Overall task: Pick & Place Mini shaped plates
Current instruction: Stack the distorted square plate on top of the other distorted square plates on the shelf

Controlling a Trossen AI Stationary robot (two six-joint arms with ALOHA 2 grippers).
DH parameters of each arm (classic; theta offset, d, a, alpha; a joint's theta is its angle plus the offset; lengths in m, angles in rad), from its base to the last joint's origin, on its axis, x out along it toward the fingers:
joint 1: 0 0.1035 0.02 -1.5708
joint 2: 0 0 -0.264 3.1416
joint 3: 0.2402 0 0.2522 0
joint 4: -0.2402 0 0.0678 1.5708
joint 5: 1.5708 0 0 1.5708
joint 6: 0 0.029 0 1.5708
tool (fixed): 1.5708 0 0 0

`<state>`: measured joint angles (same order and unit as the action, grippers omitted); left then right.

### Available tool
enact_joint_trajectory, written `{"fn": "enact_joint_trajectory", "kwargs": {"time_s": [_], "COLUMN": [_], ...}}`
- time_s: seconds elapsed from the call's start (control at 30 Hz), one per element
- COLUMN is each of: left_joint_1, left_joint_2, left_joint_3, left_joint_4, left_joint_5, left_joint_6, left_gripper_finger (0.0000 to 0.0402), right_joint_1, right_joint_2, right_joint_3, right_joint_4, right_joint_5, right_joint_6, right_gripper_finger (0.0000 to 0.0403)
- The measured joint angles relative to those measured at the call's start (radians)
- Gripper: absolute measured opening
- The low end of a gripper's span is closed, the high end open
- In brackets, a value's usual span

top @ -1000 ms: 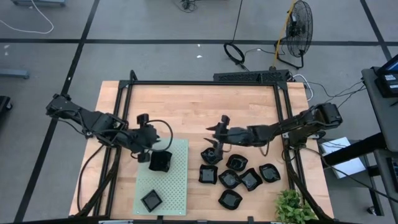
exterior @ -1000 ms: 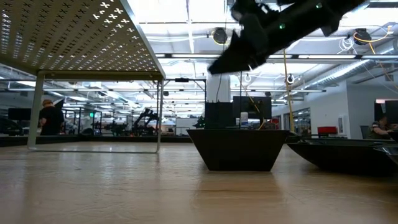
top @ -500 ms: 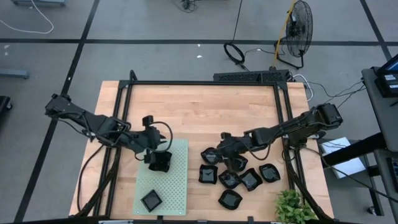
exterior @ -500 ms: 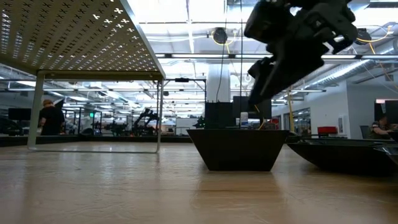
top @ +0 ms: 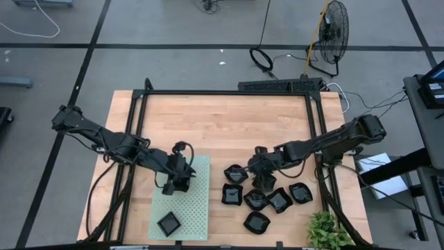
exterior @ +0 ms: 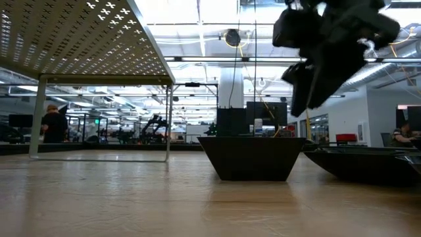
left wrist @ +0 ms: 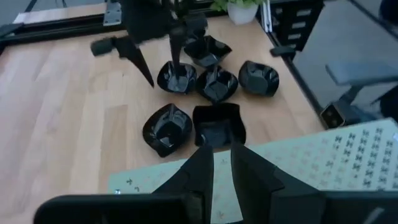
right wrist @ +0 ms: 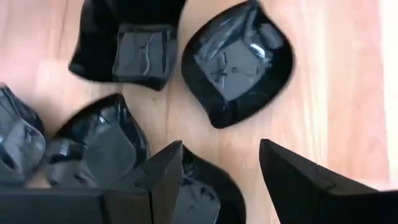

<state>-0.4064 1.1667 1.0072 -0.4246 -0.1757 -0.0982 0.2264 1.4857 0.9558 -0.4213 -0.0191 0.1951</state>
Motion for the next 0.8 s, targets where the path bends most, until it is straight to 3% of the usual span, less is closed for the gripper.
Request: {"fn": "enact_joint_trajectory", "kwargs": {"time_s": [0.13,0.33,0.57,0.8], "left_joint_1": [0.007,0.024,0.054,0.061], "left_joint_2": [-0.001,-0.001,-0.001,-0.001], "left_joint_3": [0.0,0.0,0.0,0.0], "left_joint_4": [0.001,-0.055,-0.133,-0.133], "left_joint_5": [-0.036,-0.121,-0.17,-0.168], "left_joint_6": [0.052,0.044,0.037,0.079], "left_gripper_finger": [0.0063,0.0063,0.0063,0.0063], "right_joint_1": [0.011,0.052,0.171,0.312], "right_joint_2": [-0.055,-0.124,-0.138,-0.138], "right_joint_3": [0.051,0.031,-0.056,-0.099], "right_joint_4": [-0.269,-0.45,-0.45,-0.326], "right_joint_5": [0.056,0.054,0.043,0.041], "right_joint_6": [0.196,0.512,0.814,1.049], "right_gripper_finger": [0.0201,0.0201,0.0201,0.0194]}}
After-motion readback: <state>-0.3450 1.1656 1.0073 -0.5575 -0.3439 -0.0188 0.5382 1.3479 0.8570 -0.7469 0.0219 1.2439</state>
